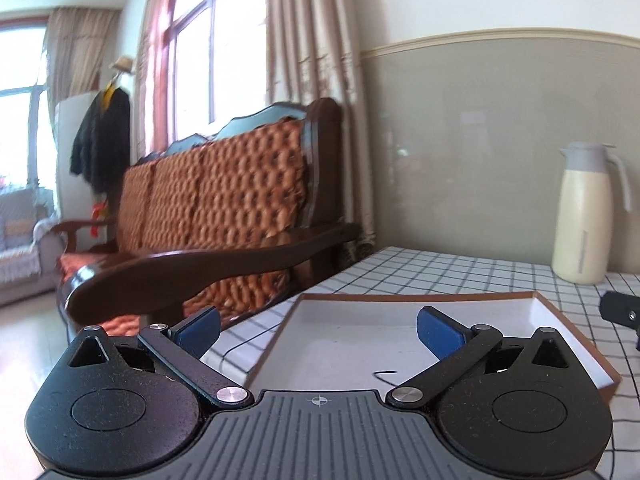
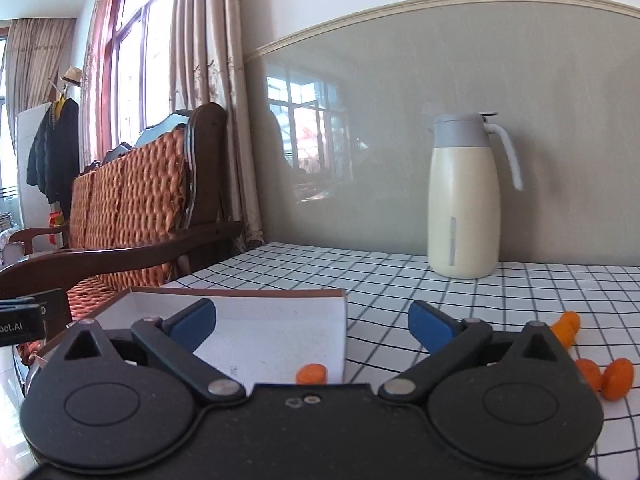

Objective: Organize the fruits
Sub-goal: 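Open both tools to drop the dark fruit and carrot chunk into the box, then move both open tools back toward the remaining fruit on the table, then grasp the brown cut chunk with the left tool while the right tool grasps the small tan round fruit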

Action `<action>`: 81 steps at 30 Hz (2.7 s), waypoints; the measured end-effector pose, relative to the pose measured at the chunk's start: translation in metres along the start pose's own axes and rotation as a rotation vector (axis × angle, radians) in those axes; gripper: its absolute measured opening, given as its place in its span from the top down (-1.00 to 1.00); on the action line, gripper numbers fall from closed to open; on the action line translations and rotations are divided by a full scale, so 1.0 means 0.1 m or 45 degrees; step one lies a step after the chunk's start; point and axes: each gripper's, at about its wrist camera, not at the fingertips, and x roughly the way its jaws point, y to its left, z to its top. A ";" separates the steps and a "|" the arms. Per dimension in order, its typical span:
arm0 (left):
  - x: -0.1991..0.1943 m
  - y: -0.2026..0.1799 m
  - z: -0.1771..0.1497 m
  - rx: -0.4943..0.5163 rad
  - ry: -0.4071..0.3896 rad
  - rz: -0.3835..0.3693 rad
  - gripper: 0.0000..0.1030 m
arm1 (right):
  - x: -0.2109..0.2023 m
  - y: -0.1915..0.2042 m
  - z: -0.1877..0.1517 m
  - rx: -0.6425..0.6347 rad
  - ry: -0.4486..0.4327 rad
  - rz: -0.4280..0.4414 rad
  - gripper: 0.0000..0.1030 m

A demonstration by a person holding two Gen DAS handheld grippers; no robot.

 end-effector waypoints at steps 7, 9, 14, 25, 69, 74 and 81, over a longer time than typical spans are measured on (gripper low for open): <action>-0.12 -0.38 0.02 0.069 0.029 -0.143 -1.00 | -0.12 -0.32 -0.03 0.090 0.082 -0.066 -0.88; -0.17 -0.50 0.02 0.084 0.031 -0.179 -1.00 | -0.17 -0.44 -0.05 0.110 0.089 -0.114 -0.88; -0.27 -0.82 -0.01 0.127 0.053 -0.278 -1.00 | -0.30 -0.72 -0.07 0.170 0.093 -0.222 -0.88; -0.46 -1.42 -0.06 0.190 0.082 -0.475 -1.00 | -0.53 -1.23 -0.18 0.260 0.159 -0.414 -0.88; -0.26 -2.59 -0.32 0.239 0.285 -0.646 -0.22 | -0.70 -1.66 -0.42 0.269 0.273 -0.432 -0.15; -0.21 -2.62 -0.31 0.267 0.290 -0.673 -0.22 | -0.57 -1.56 -0.42 0.267 0.292 -0.370 0.06; -0.21 -2.53 -0.28 0.290 0.247 -0.618 -0.23 | -0.34 -1.42 -0.44 0.256 0.325 -0.321 0.24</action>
